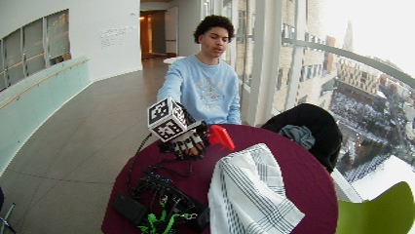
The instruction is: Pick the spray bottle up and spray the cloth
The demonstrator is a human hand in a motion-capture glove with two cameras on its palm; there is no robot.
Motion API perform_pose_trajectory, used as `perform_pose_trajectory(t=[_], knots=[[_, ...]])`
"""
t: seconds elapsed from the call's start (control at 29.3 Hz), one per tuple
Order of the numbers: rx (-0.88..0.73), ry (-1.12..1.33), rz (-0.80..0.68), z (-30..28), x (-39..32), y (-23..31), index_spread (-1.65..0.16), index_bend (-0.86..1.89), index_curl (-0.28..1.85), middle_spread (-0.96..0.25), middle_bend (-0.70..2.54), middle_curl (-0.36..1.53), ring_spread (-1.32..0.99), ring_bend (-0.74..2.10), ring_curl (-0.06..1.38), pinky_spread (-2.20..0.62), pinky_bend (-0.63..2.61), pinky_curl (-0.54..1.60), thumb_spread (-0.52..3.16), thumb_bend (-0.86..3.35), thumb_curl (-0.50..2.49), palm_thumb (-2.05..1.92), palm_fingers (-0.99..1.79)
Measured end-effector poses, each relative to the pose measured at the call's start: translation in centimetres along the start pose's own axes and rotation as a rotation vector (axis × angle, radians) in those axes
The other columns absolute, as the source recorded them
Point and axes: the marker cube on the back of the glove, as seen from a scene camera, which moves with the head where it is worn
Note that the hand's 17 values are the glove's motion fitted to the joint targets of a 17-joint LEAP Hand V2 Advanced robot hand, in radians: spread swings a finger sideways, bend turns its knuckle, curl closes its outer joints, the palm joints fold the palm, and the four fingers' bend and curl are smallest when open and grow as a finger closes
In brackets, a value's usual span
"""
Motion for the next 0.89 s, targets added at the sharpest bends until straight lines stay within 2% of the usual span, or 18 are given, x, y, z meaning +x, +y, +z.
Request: perform_pose_trajectory(t=[0.89], knots=[[-0.017,0.129,0.009,0.1,-2.6,0.9,-0.24,0.13,0.33,-0.11,0.20,0.45,-0.10,0.49,0.39,-0.13,0.47,0.40,0.66,-0.03,0.64,0.98,1.16]])
